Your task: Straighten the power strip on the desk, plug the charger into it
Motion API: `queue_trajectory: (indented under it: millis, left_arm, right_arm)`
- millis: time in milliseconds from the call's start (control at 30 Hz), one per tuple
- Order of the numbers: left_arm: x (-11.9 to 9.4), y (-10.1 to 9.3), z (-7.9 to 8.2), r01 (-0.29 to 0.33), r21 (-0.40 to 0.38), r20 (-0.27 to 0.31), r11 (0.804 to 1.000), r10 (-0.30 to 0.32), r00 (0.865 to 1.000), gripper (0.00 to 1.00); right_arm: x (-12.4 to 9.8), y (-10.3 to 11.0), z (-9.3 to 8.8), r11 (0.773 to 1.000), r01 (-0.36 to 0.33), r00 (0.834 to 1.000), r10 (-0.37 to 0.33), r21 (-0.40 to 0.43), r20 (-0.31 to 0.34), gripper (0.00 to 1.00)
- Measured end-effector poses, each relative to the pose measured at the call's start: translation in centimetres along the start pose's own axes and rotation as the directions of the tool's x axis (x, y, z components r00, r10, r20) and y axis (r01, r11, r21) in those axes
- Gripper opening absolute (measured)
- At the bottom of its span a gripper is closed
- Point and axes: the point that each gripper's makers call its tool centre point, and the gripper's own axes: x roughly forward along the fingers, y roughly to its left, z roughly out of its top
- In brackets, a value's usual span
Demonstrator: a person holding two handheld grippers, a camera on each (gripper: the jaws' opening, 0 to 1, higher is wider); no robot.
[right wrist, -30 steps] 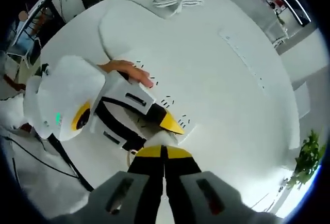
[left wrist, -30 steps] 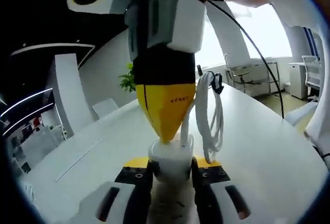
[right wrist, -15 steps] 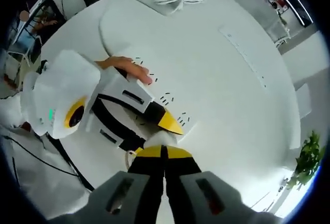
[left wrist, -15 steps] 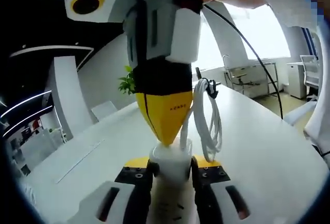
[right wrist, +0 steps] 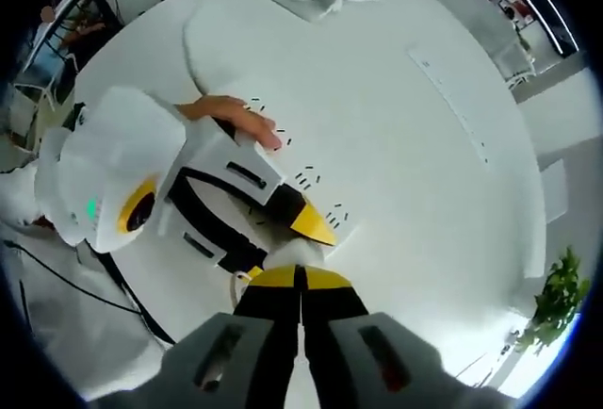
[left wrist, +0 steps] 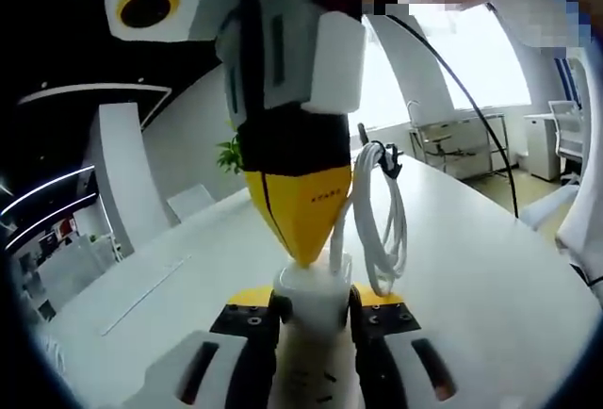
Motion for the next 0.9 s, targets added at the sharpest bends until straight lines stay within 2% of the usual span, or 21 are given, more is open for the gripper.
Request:
queue_trajectory:
  millis: [33,133,200,367,600,800,900]
  left_arm:
    - [0.0,0.0,0.0,-0.001,0.000,0.001,1.000,0.001,1.000,0.32]
    - [0.1,0.0,-0.1,-0.002,0.002,-0.001,1.000,0.002,1.000,0.32]
    - [0.1,0.0,-0.1,-0.003,0.004,-0.002,1.000,0.003,1.000,0.32]
    - [0.2,0.0,-0.1,-0.004,0.003,-0.004,1.000,0.004,1.000,0.32]
    - [0.1,0.0,-0.2,-0.002,-0.003,-0.004,1.000,0.002,1.000,0.33]
    - [0.0,-0.2,0.0,0.008,-0.013,0.006,1.000,-0.008,1.000,0.35]
    - [0.0,-0.2,0.0,0.009,-0.008,0.009,1.000,-0.009,1.000,0.37]
  right_arm:
    - [0.0,0.0,0.0,1.000,-0.007,1.000,0.007,0.020,0.007,0.01]
    - [0.0,0.1,0.0,1.000,-0.005,1.000,0.005,0.007,0.027,0.01]
    - [-0.1,0.2,0.1,0.998,-0.001,0.999,0.003,-0.063,0.043,0.01]
    - [-0.1,0.4,0.0,0.995,-0.008,0.998,0.015,-0.099,0.064,0.01]
    - [-0.2,0.3,0.2,0.998,-0.060,0.989,0.062,-0.020,0.135,0.01]
    - [-0.9,-0.3,1.0,0.993,-0.107,0.975,0.097,0.045,0.198,0.03]
    - [-0.9,-0.4,1.0,0.994,-0.100,0.973,0.091,0.034,0.214,0.08]
